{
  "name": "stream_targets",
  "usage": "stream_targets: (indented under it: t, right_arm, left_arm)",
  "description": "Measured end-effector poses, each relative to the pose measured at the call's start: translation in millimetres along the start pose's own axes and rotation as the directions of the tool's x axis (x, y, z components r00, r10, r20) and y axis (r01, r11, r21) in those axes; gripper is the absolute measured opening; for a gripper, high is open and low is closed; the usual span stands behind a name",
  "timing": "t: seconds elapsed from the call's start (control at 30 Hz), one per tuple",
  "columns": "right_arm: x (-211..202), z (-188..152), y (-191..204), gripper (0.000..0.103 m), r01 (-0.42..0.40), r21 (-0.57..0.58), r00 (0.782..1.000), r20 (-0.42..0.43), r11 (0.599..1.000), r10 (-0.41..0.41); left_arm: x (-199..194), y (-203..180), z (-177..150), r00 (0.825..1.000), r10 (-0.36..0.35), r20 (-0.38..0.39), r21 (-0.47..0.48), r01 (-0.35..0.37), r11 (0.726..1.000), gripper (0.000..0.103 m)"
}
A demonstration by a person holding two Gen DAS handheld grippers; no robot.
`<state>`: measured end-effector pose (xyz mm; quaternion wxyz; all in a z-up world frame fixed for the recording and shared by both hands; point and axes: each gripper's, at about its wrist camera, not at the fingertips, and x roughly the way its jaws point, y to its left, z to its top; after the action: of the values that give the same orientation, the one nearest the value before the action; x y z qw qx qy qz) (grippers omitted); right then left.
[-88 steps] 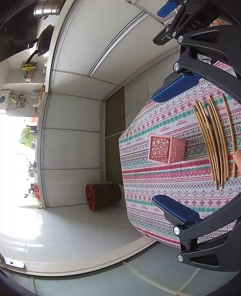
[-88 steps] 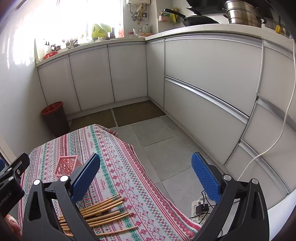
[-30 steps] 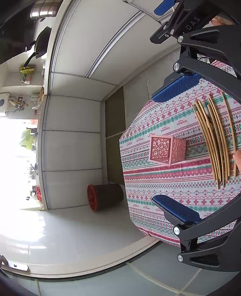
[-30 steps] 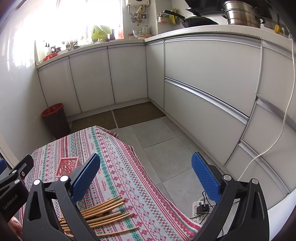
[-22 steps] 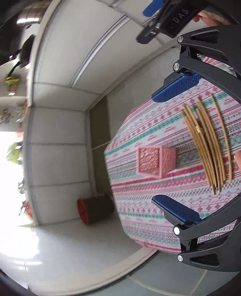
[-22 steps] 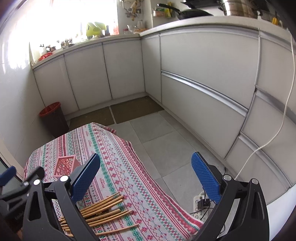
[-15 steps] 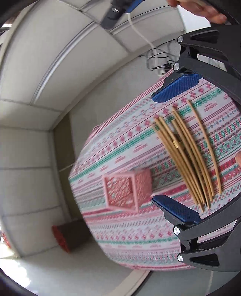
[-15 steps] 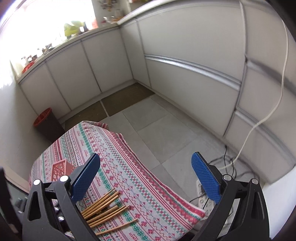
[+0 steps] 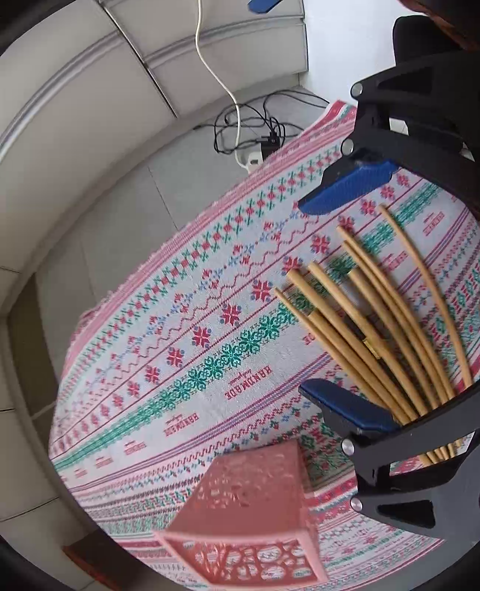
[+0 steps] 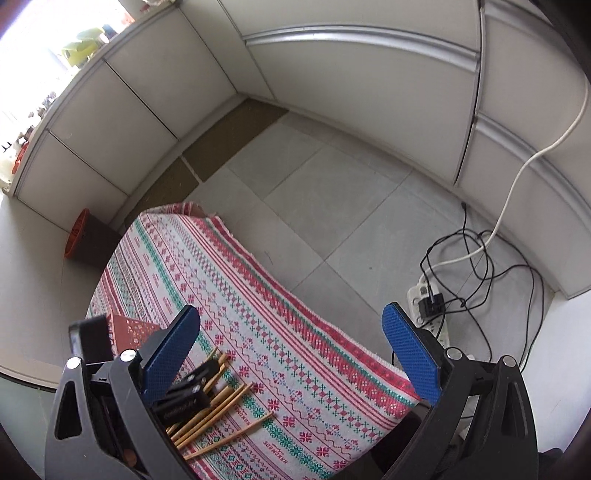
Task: Organize utensils
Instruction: 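Lower the left gripper onto the chopstick pile and close on a chopstick while the right gripper grasps another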
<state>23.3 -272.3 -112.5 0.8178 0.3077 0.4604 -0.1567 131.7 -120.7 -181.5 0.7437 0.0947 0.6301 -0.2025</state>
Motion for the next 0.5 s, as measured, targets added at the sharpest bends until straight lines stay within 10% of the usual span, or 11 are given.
stream_targets:
  t: [0.5]
  right_arm:
    - [25,-12,6,0.096,0.017,-0.027,0.995,-0.099,0.999,-0.02]
  left_arm:
    - [30,15,4,0.996,0.087,-0.015,0.023,-0.087,0.996,0.018]
